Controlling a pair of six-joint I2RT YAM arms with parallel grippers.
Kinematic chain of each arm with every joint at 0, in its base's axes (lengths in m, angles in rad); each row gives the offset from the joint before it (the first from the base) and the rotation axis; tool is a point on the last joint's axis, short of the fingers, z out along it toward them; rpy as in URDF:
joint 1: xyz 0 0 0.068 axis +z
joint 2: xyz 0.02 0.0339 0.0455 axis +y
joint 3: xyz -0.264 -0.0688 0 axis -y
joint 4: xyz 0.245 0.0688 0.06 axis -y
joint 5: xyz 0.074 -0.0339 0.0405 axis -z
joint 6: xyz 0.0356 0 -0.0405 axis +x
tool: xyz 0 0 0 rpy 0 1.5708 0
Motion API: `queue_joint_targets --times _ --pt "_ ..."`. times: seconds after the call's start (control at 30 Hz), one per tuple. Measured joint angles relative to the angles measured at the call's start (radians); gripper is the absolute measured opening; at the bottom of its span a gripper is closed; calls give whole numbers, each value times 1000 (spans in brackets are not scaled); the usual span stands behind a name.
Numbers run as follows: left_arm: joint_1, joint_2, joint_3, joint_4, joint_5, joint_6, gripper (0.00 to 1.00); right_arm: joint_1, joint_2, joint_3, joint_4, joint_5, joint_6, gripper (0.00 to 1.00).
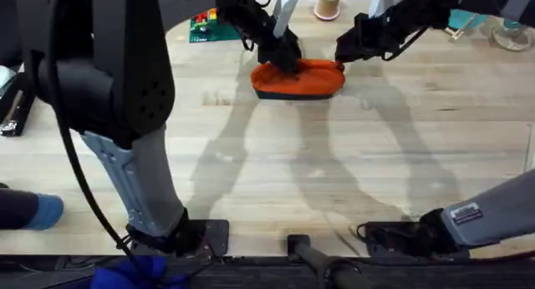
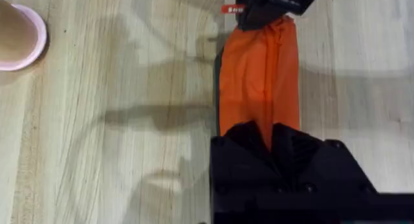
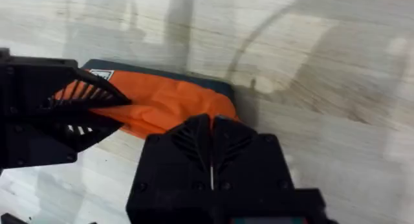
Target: Unzip the bag, pick up the pens from the table one at a time and place them inside, then zip the bag closed.
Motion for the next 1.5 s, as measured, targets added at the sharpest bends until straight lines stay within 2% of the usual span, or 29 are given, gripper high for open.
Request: queue_joint_targets --times 0.47,0.93,1.13,1.37,1.5 --pt "0 0 0 0 0 0 40 -25 -59 0 -59 3 -2 30" --pt "0 0 0 0 0 0 41 -189 -79 0 -175 5 -9 33" --pt "0 0 0 0 0 0 41 -197 -79 0 -189 12 -20 31" --pt "0 0 0 0 0 0 41 -197 -79 0 -194 75 -23 32" --pt "0 0 0 0 0 0 40 -197 -79 0 -211 182 -18 32"
